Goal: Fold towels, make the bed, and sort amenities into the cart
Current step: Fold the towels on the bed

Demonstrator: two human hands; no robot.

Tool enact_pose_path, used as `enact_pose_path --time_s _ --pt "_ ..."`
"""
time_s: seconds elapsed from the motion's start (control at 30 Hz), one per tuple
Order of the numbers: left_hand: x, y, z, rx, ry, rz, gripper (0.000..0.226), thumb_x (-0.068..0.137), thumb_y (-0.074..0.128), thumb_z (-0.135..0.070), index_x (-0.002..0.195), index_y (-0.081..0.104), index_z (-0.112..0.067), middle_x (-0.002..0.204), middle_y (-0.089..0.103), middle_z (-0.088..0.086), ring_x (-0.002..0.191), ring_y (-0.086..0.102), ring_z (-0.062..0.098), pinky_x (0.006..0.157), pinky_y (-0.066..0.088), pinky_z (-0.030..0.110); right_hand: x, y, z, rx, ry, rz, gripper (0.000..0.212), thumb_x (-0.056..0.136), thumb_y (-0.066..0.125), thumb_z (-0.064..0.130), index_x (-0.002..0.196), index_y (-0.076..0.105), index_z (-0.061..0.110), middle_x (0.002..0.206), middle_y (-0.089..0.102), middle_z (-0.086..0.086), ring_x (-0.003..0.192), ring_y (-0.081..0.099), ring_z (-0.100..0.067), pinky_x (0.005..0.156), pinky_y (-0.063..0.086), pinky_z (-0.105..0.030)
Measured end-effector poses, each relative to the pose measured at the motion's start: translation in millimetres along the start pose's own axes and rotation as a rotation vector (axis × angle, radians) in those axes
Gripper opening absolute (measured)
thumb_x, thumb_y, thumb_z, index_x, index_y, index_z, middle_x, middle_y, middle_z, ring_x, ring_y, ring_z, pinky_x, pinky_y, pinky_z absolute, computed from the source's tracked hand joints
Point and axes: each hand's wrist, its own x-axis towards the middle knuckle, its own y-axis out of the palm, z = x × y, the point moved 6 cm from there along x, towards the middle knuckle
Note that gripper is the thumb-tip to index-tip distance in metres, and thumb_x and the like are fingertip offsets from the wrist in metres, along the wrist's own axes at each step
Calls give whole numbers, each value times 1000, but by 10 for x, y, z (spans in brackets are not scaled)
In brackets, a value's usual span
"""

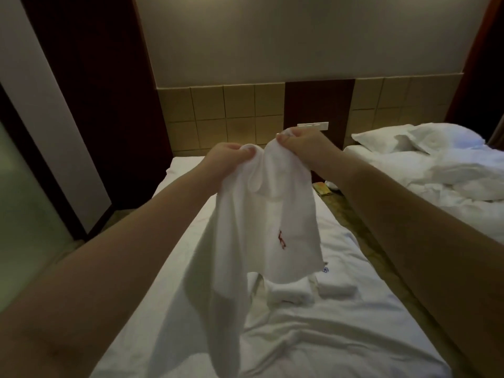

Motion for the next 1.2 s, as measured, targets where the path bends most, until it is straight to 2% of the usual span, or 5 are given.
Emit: enact_pose_path --time_s 0.33,0.73,0.9,1.07,1.2 --pt "-511 554 -9 -74 44 164 41 90 62 -30 128 54 -17 115 65 9 102 65 25 91 53 40 -413 13 23 41 -54 40 24 100 45 27 108 63 14 87 57 6 80 54 -6 69 47 -18" --pt "-574 617 39 -40 70 55 11 93 56 -22 90 66 -17 85 65 4 79 62 18 77 53 33 -532 -170 -278 -363 -115 -254 30 97 49 39 111 68 22 106 65 1 96 58 -15 87 52 -35" --pt "-541 688 75 133 112 116 20 91 59 -29 100 68 -13 93 66 6 82 60 16 80 53 34 -464 -128 -409 -63 95 -235 26 100 41 17 115 60 9 96 60 -7 82 63 -18 79 56 -34" --pt "-501 589 115 134 181 87 19 95 53 -26 104 68 -16 94 66 -1 90 62 17 80 52 30 -509 163 -502 190 87 -125 25 95 50 43 92 58 20 92 65 -2 88 66 -18 80 57 -34" --pt "-450 501 224 48 170 59 17 97 48 -27 108 57 -17 103 64 5 96 62 22 91 52 41 -501 426 -442 202 67 79 41 88 57 50 112 54 16 106 63 0 97 63 -14 80 56 -28"
